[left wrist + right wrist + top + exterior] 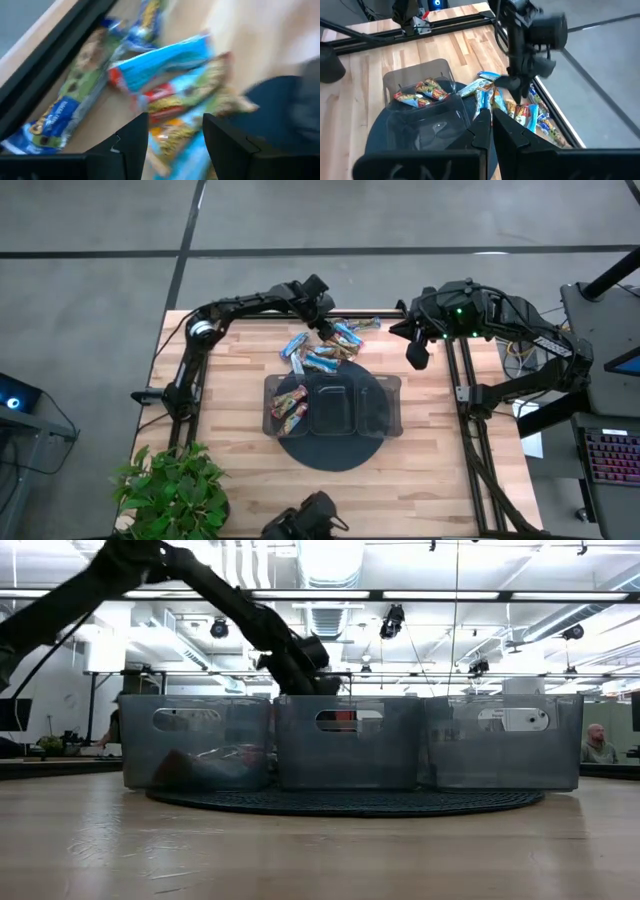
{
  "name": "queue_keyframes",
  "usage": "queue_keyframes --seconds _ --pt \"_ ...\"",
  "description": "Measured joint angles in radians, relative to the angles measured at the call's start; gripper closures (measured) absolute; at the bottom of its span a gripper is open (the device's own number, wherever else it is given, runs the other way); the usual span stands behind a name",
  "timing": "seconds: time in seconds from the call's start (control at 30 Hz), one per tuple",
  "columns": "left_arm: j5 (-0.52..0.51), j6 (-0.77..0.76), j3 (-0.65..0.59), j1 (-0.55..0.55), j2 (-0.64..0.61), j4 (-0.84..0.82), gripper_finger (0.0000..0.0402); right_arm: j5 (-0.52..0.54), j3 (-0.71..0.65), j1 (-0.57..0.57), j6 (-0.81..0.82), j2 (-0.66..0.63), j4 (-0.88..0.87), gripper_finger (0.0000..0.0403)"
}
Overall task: Pick and place Granola Bars by type
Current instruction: Put the red granola bar into the left black bin
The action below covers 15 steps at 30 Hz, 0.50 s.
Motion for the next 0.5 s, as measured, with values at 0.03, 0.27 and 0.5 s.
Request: queue_keyframes --seconds 0.03,0.27,0.5 --pt "0.023 0.0 0.0 -0.002 -0.022 0.005 0.0232 0.002 0.0 -0.002 0.014 0.002 0.0 0.0394" --pt "0.012 0.031 0.0 -0.042 -0.212 0.009 0.0232 0.024 0.0 -0.013 0.056 0.025 -0.002 0.0392" --pt "-0.147 0.076 -0.006 -0.112 -0.429 0.0 0.0232 -0.001 0.0 -0.017 0.098 0.085 -0.002 0.0338"
